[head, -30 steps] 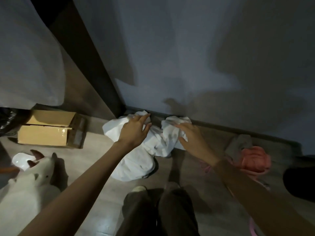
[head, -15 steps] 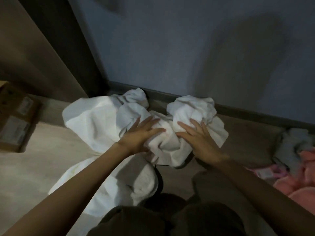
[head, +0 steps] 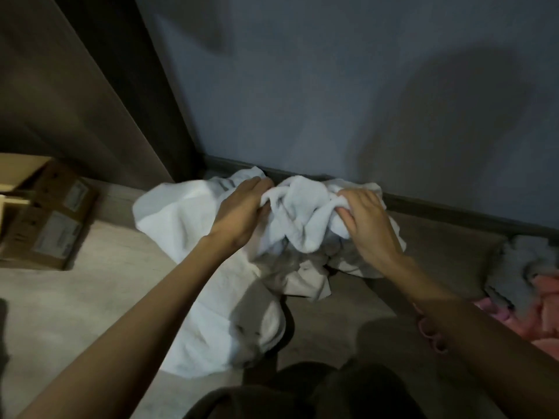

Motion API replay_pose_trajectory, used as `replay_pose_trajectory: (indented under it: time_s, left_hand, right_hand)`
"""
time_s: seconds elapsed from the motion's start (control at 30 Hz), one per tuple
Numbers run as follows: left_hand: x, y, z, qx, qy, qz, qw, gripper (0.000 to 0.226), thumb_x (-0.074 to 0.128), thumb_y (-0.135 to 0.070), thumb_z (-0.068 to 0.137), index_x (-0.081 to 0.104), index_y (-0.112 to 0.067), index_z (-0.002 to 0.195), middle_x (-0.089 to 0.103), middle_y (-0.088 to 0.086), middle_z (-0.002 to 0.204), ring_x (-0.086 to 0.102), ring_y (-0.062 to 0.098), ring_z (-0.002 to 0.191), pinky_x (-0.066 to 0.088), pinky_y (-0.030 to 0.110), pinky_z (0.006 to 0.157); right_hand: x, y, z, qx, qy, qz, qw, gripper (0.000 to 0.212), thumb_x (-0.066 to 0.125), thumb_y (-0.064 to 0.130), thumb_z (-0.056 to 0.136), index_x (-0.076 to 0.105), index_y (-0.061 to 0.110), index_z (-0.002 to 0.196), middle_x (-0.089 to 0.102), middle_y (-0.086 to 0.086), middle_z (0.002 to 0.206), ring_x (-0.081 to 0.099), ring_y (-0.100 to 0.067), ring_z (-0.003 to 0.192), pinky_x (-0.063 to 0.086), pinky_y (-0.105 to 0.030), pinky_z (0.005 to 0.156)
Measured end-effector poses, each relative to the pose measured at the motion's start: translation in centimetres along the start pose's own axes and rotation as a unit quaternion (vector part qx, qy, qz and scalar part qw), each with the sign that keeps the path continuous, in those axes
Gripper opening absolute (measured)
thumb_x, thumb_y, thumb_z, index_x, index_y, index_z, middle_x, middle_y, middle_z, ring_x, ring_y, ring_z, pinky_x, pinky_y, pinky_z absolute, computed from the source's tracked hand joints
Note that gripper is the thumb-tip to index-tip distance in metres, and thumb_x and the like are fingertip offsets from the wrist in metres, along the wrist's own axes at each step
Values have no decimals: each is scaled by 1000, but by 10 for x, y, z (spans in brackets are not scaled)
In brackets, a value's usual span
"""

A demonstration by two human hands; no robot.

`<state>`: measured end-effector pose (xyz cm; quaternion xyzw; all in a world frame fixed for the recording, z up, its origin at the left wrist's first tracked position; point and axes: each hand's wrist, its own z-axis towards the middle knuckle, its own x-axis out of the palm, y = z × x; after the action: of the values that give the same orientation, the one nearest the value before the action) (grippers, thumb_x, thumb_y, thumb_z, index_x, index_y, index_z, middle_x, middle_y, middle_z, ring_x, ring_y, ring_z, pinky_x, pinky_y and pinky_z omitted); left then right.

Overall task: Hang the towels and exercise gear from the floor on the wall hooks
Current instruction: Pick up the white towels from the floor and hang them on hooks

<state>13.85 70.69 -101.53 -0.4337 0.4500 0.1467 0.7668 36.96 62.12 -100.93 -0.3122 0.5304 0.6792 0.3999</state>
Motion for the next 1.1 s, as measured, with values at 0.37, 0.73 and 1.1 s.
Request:
replay_pose_trajectory:
  time_s: [0.37,0.73,1.1]
  left_hand:
    - [-282,-201,114,-13,-91,-153,984,14,53,-22,94,59,-11,90,59,2,86,55,19,81,41,33,70]
    - [-584,-422,222,20,-172,-130,976,20,56,-30,92,54,-11,89,59,1,85,58,22,81,40,33,68]
    - [-684,-498,240,141,-45,-201,968,62,59,-36,71,35,-21,127,44,-4,123,46,2,111,40,18,95]
  right_hand:
    - [-321,167,113,112,-132,124,977,13,44,19,97,54,13,104,56,4,90,48,-3,77,31,-18,64]
    - [-663,320,207,140,-222,202,944,13,52,22,94,55,13,86,55,1,79,46,-3,69,35,-11,55]
    - [-781,391,235,83,-214,331,915,31,56,23,93,63,-6,84,58,-4,76,53,-6,66,42,-20,58]
